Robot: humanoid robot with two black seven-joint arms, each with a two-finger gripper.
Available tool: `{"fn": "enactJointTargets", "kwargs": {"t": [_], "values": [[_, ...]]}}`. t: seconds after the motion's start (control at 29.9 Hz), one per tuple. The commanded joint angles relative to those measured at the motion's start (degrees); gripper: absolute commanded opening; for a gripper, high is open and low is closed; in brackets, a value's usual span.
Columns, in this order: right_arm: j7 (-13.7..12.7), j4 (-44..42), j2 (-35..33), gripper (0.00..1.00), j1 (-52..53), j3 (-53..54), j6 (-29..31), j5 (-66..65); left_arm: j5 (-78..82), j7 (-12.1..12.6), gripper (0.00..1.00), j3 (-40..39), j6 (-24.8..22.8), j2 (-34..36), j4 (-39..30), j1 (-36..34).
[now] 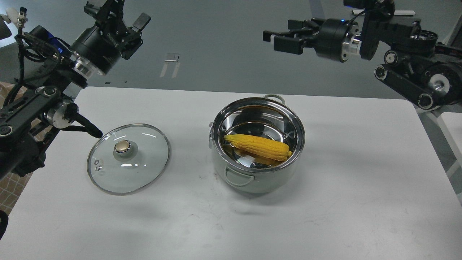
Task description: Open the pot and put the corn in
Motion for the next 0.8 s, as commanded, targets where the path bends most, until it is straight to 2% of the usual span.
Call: {"fn": "enactJointTargets", "kwargs": {"t": [0.0, 0.1, 0.17, 0.27, 0.3, 0.37, 0.43, 0.67, 0.77], "values": [[0.02, -7.20, 1.55, 1.00, -1.95, 3.28, 0.52, 7.09, -2.52, 1.36, 0.98, -1.36, -7.39, -2.98, 7.59, -0.57], [0.02, -8.88, 2.43, 1.00, -3.36, 3.55, 0.69, 13.68, -4.81, 1.36, 0.98, -1.88, -10.92, -5.89, 12.26, -0.75], [0.02, -8.71, 2.87, 1.00, -6.51, 3.99, 0.87, 26.38, -7.88, 1.36, 0.98, -3.37, -13.47, -8.61, 17.18, -0.75], [0.02, -8.45, 2.87, 1.00, -8.80, 4.60, 3.14, 41.16, -8.86, 1.27, 0.98, -4.61, -13.80, -11.51, 19.57, -0.66], [0.02, -8.44, 2.87, 1.00, -8.81, 4.61, 3.15, 41.21, -8.86, 1.27, 0.98, -4.61, -13.80, -11.53, 19.57, -0.66], [0.02, -8.53, 2.78, 1.00, -11.00, 6.52, 7.88, 51.27, -8.87, 1.19, 0.98, -6.01, -13.80, -13.19, 19.75, -0.22], [0.02, -8.45, 2.78, 1.00, -13.37, 10.21, 10.61, 55.95, -8.86, 1.19, 0.98, -7.50, -13.80, -14.50, 20.19, -0.04], [0.02, -4.07, 2.87, 1.00, -22.68, 26.38, 11.33, 57.30, -8.95, 1.27, 0.98, -8.39, -13.80, -17.58, 20.63, 1.63], [0.02, -0.11, 2.35, 1.00, -24.80, 27.89, 11.15, 57.30, -8.95, 1.27, 0.98, -9.70, -13.80, -17.94, 20.36, 2.15]]}}
